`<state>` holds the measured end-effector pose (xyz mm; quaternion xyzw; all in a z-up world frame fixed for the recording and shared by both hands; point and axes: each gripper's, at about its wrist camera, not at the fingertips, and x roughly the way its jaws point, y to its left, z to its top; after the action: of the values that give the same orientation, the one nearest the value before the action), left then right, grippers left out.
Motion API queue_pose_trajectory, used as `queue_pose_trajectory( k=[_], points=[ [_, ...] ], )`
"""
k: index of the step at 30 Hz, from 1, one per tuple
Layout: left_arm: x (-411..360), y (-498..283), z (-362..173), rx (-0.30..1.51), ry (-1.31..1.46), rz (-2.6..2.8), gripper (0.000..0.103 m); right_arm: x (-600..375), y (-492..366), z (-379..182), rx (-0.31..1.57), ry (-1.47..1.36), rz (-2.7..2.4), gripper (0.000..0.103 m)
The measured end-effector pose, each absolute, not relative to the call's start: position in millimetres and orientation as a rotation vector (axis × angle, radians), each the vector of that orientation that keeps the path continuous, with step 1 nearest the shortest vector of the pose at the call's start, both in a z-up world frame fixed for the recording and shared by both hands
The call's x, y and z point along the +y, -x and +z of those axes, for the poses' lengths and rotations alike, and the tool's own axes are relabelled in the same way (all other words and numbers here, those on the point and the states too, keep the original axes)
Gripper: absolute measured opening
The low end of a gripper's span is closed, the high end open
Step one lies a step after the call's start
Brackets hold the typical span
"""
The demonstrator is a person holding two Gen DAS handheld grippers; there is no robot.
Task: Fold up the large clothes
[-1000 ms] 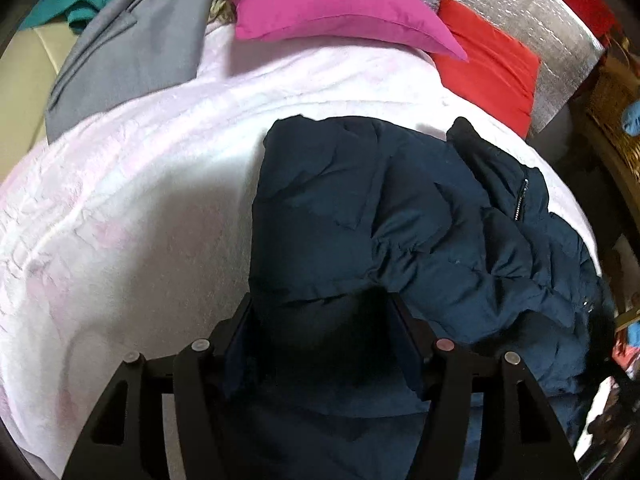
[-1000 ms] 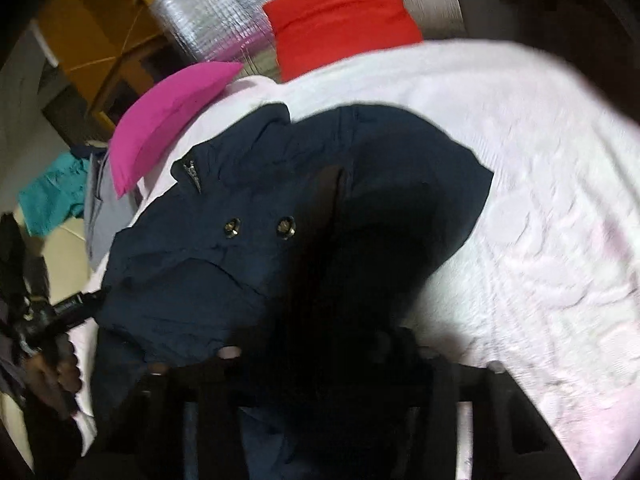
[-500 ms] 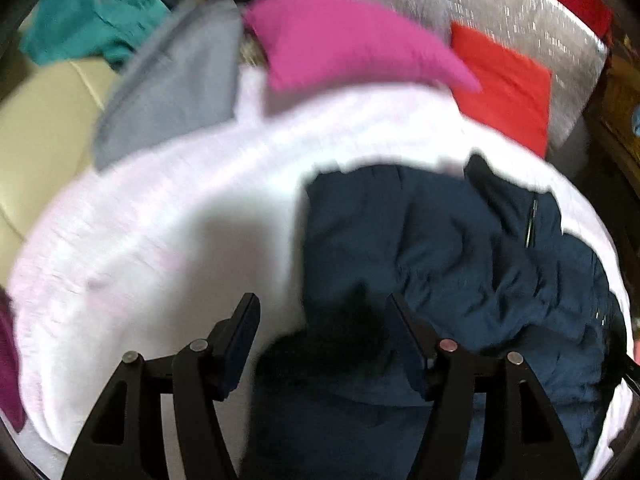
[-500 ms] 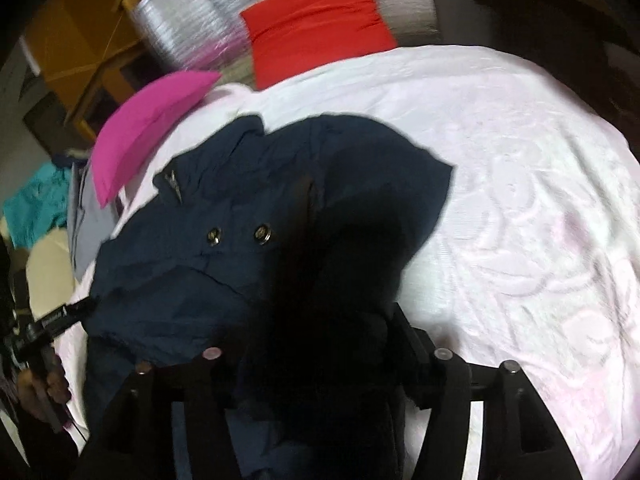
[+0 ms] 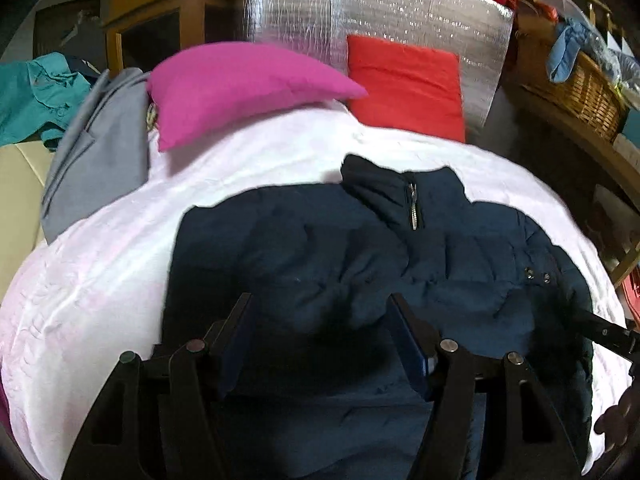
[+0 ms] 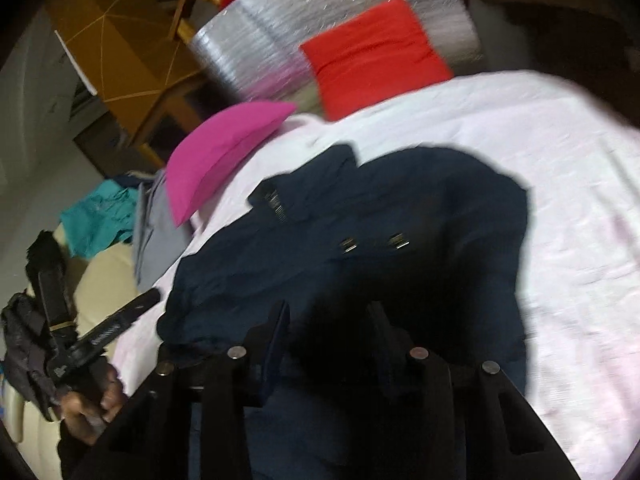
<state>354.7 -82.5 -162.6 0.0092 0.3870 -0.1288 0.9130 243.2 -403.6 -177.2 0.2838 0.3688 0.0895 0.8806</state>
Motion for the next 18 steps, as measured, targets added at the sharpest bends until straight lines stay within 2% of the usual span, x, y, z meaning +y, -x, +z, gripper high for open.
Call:
queue_pose_trajectory(
  k=[4, 7, 11, 18],
  points=[
    [-86.5, -364.6, -186.4, 0.891, -0.018, -0.246, 0.067, -393.4, -254.4, -184.6, 0.788, -0.607, 0.219, 0.038],
    [-92.4, -365.3, -208.2, 0.945, -0.051, -0.230, 0.068, -389.0, -265.3, -205.5, 0.883, -0.591, 0.195, 0.037],
    [-109.6, -356.6, -214.6, 0.898, -0.185, -0.208, 0.068, -385.8, -274.8, -229.8, 0.969, -0.597, 0.176, 0.023],
    [-106.2, -352.1, -211.9, 0.881, -0.170, -0.210, 0.068, -386.9, -278.6, -224.6, 0.979, -0.610, 0.191, 0.025]
  ],
)
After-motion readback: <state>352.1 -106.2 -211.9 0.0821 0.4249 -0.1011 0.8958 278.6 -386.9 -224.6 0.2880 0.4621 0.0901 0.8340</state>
